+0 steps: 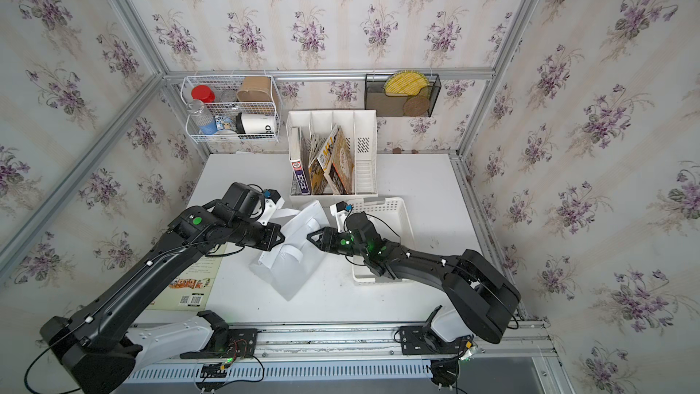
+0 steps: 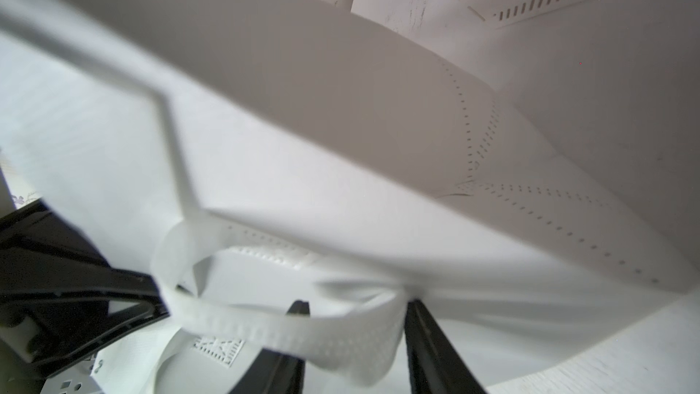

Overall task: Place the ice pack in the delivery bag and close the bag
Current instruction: Pick up the delivery bag from the center of the board, then place the delivery bag at the center of the board.

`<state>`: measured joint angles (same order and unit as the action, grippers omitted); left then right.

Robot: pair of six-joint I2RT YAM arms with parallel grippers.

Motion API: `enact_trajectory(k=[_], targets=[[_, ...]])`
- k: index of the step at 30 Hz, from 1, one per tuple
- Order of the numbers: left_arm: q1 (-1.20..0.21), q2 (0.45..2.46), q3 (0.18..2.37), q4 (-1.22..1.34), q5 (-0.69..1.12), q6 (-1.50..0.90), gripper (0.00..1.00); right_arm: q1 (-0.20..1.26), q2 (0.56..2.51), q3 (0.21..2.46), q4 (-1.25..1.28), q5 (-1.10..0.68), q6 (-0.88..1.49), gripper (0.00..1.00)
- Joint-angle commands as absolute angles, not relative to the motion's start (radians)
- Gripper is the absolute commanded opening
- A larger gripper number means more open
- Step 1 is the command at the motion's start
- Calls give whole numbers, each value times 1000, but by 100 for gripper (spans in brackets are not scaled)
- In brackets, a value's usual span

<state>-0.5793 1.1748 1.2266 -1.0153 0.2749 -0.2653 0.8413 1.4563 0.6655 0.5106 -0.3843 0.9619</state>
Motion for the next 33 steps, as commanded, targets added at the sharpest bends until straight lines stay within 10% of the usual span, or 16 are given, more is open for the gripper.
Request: enact_trajectory(k=[1, 12, 33], targets=[[-580, 1178, 1248, -1003, 261, -281, 0, 841, 1442, 666, 526, -395, 967, 47], [-580, 1113, 1294, -852, 102, -448, 0, 840, 1257, 647, 444, -313, 950, 63], [-673, 1188, 1209, -639, 9, -867, 0, 840, 658, 539, -165, 387, 886, 83]])
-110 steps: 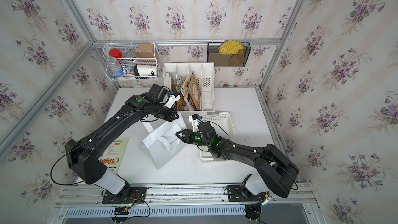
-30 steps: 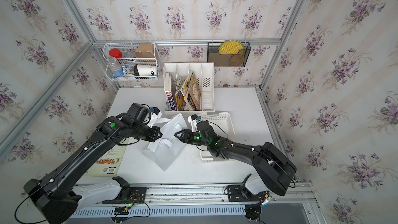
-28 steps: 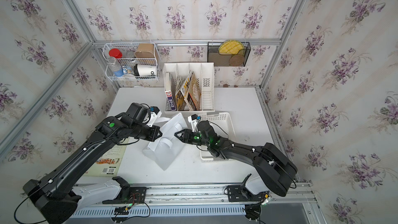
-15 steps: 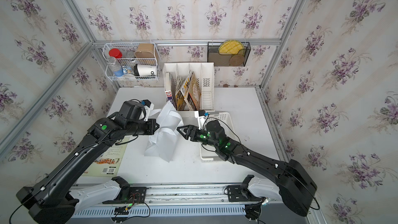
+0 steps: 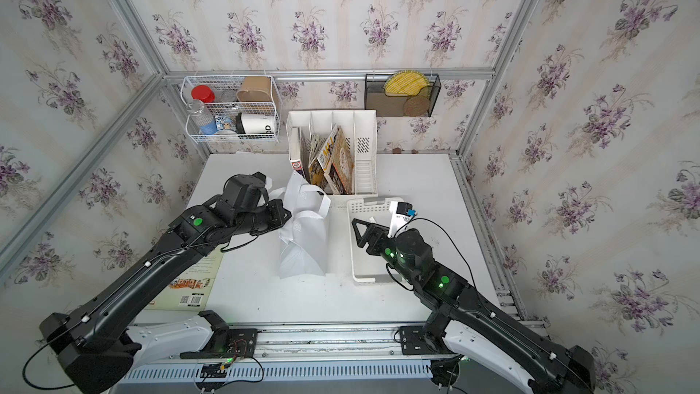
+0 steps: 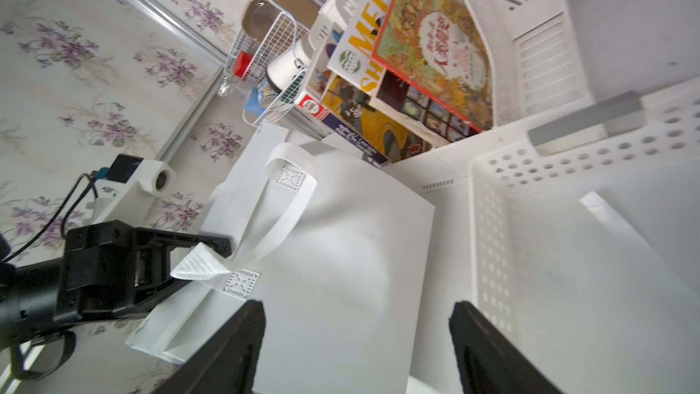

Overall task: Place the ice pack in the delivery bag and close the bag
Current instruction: Place the delivery bag at the center of the board.

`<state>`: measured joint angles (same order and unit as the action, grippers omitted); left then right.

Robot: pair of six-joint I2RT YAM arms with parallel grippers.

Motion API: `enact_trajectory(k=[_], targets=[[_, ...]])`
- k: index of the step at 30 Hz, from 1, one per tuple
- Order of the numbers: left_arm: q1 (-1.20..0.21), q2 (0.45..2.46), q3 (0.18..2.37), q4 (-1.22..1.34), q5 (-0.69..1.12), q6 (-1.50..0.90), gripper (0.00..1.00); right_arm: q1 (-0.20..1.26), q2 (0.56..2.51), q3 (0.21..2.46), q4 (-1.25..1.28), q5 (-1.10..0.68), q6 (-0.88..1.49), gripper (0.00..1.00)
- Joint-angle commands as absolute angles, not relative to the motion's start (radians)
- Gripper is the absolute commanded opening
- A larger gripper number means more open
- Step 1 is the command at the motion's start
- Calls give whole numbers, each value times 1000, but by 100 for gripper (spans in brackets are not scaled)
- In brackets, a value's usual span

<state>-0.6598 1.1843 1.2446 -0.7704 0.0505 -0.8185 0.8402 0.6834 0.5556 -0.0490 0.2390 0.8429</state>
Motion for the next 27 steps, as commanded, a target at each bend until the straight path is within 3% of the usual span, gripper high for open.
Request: enact_trajectory(k=[1, 8, 16, 17, 19, 21, 27], targets=[[-681, 1191, 1186, -627, 8, -868, 0, 840, 645, 528, -185, 414, 901, 85], [-722, 1207, 1058, -584, -1, -879, 0, 840, 611, 473, -218, 439, 945, 86], [-729, 1205, 1114, -622, 14, -825, 0, 840, 626, 471, -195, 421, 944, 86], [-729, 1201, 1128, -629, 10, -817, 4, 841, 626, 471, -189, 417, 942, 87], [-729, 1192, 1154, -635, 8, -793, 32, 841, 627, 471, -174, 404, 934, 88], [-729, 1181, 1181, -632, 13, -767, 50, 840, 625, 471, -148, 378, 914, 93], [-729, 1121, 1242, -574, 61, -723, 76, 841, 622, 479, -135, 351, 899, 99]])
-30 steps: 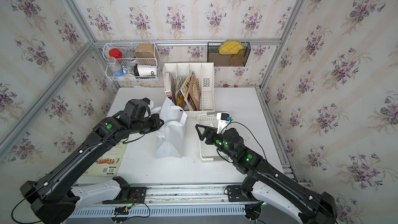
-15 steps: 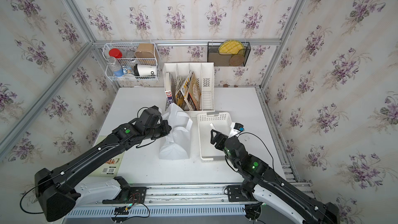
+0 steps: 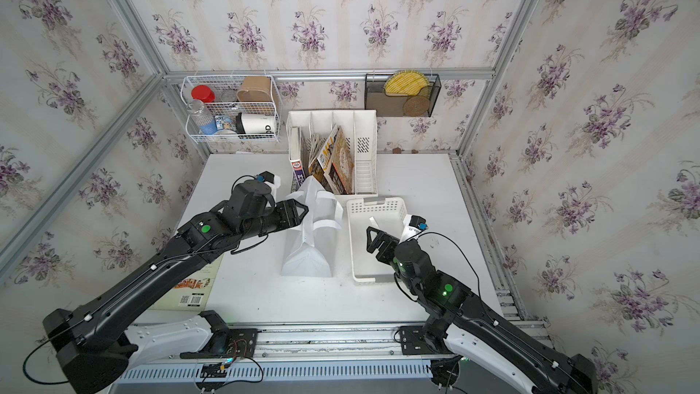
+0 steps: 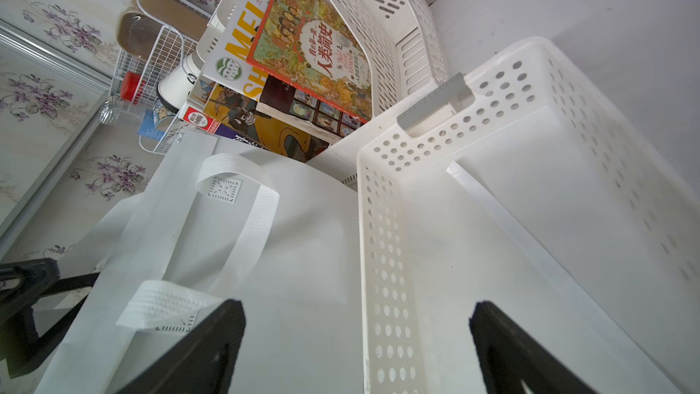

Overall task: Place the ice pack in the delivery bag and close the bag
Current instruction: Place the delivery bag at the center of the board, then reset both arms

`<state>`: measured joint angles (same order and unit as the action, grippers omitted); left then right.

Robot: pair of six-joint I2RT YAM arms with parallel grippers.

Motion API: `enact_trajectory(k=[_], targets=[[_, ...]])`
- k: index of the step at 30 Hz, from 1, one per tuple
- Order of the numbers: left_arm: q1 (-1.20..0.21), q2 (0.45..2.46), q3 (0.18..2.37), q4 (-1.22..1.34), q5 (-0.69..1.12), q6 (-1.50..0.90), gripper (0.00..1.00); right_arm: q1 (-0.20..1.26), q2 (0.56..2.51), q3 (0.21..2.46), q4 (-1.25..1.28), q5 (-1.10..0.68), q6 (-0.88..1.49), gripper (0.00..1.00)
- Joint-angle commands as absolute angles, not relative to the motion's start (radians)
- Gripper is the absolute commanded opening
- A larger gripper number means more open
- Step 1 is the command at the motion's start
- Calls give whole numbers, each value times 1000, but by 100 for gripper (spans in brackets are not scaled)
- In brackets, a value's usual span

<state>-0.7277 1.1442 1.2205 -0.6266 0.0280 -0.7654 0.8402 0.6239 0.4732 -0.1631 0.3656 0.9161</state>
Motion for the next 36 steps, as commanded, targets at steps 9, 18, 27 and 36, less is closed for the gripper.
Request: enact_trajectory(k=[9, 18, 27, 36], targets=[[-729, 976, 1308, -376, 153, -639, 92, 840, 572, 506, -123, 350, 816, 99], [-729, 790, 1319, -634, -371, -502, 89, 840, 480, 655, -326, 563, 643, 100], [-729, 702, 1139, -811, -699, -504, 90, 840, 329, 694, -377, 940, 525, 100], [-682, 744, 834, -544, -872, -464, 95, 812, 412, 475, 236, 1095, -3, 100]])
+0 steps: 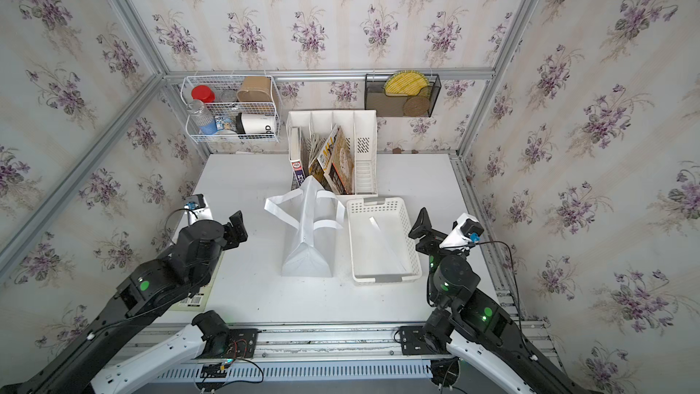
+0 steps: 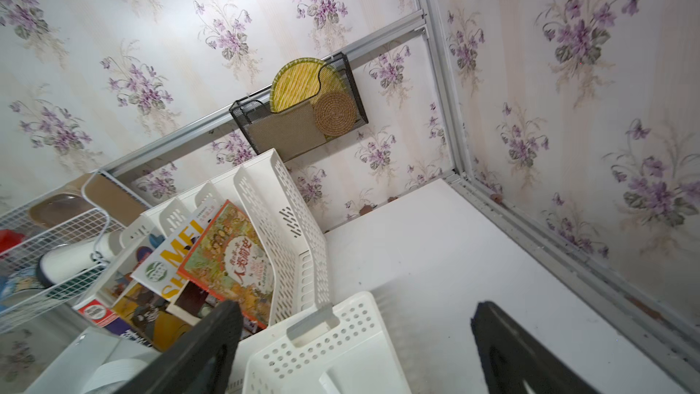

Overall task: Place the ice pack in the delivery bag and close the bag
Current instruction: Reset both arms

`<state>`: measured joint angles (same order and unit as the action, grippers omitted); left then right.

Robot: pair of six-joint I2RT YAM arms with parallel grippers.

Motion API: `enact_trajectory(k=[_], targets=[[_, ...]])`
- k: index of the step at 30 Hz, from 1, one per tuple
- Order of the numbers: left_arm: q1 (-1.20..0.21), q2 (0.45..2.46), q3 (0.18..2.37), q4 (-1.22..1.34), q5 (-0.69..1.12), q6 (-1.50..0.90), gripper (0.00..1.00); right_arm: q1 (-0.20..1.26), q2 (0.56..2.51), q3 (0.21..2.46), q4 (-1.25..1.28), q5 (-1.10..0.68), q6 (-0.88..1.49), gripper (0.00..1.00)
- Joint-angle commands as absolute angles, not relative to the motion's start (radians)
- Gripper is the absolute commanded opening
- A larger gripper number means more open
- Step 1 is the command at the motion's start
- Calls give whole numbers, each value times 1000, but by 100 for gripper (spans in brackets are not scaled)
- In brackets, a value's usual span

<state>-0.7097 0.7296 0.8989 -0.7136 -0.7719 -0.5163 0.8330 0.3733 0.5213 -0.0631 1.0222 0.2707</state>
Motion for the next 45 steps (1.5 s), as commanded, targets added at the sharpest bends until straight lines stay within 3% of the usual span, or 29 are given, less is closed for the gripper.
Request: enact_trajectory(k=[1, 4, 8, 11, 20, 30, 38, 43, 45], targets=[[-644, 754, 798, -486, -856, -435, 96, 784, 445, 450, 285, 1072, -24, 100], [-489, 783, 739, -365, -781, -382, 99, 578, 547, 448, 258, 846, 69, 100], [-218, 818, 721, -327, -571, -445, 99, 99, 815, 512, 245, 400, 205, 100], [-127, 848, 678, -233, -510, -408, 99, -51, 936, 556, 275, 363, 272, 100], [-65, 933, 505, 29, -455, -230, 99, -48, 980, 293, 638, 264, 152, 99], [-55, 1078, 198, 701, -343, -60, 99, -2, 1214, 141, 1037, 206, 140, 98], [-36, 1183, 355, 478, -329, -39, 99, 25, 1406, 161, 1243, 273, 112, 100], [-31, 1244, 424, 403, -319, -48, 99, 41, 1550, 146, 1451, 194, 58, 100], [-30, 1255, 415, 460, -305, -43, 99, 41, 1528, 170, 1374, 191, 65, 100]])
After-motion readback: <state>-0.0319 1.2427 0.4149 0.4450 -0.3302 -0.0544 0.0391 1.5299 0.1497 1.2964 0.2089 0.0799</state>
